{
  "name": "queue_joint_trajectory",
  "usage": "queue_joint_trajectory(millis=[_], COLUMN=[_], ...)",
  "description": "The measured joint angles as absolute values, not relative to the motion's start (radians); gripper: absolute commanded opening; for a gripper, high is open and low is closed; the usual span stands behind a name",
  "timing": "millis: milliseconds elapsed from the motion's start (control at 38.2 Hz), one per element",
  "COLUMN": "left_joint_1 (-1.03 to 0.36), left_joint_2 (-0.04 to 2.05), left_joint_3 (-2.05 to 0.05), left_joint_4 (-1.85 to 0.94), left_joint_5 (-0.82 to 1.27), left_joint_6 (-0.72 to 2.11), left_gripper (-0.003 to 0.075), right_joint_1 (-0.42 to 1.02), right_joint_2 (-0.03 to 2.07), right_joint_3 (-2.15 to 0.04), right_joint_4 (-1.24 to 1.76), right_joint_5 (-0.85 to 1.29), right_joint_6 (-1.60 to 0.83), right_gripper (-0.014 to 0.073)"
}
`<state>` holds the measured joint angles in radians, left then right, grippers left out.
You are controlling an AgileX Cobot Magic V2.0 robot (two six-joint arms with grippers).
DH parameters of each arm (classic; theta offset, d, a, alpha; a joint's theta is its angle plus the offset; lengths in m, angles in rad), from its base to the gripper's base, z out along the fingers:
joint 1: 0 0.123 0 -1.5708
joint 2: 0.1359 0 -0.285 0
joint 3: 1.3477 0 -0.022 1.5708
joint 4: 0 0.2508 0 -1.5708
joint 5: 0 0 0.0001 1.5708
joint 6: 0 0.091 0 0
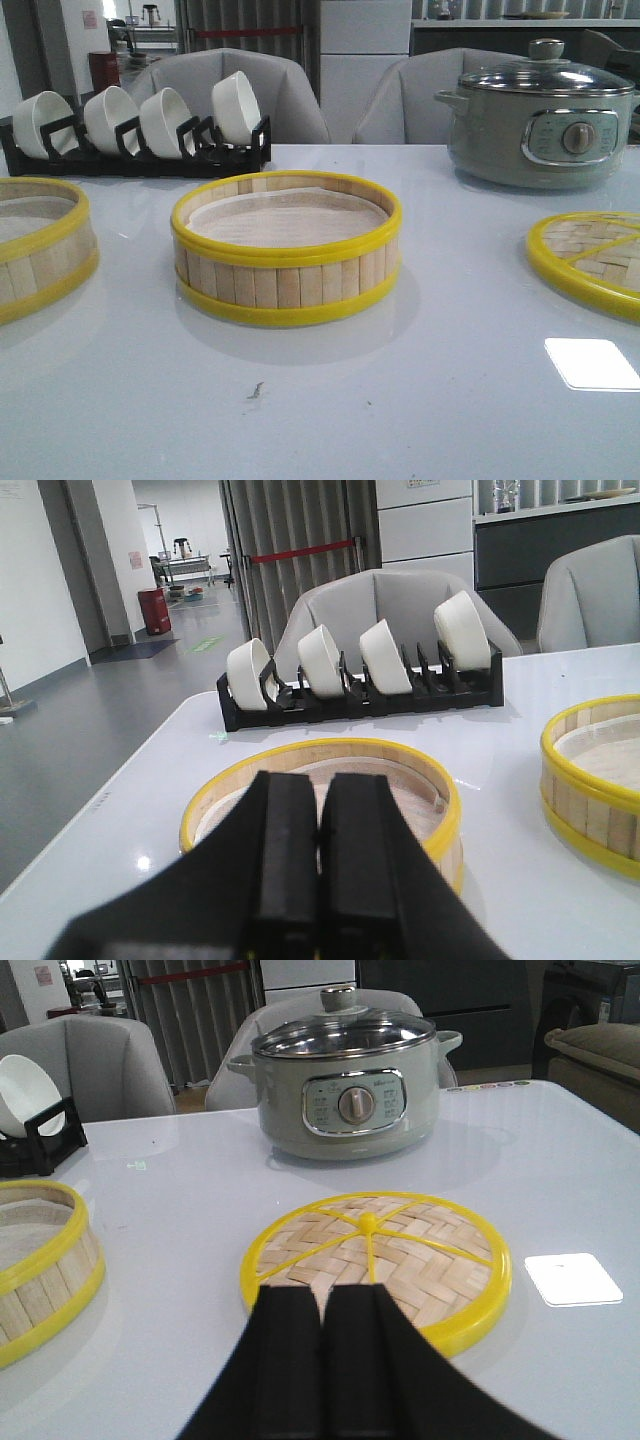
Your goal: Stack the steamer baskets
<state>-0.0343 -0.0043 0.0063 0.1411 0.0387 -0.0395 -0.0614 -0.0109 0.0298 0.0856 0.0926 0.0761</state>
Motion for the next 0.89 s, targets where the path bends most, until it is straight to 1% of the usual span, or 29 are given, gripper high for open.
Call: queue_joint_trajectory(millis=[628, 889], left_joint_1=[-0.034, -0.034], left_joint_2=[-0.004, 0.013], left_joint_3=[0.006, -0.017], left_joint_4=[0.141, -0.04], left_joint_5=[0.039, 0.056], left_joint_6=[-0.039, -0.041], left_gripper=[0.0086, 0.0086], right_joint_1=[-0.061, -0.061], right_joint_2=[-0.011, -0.011], right_joint_3=[0.03, 0.03], right_joint_4=[0.086, 0.086], right_joint_5=[0.093, 0.093], right_joint_6=[0.076, 0.076], right_gripper=[0.0048, 0.0048])
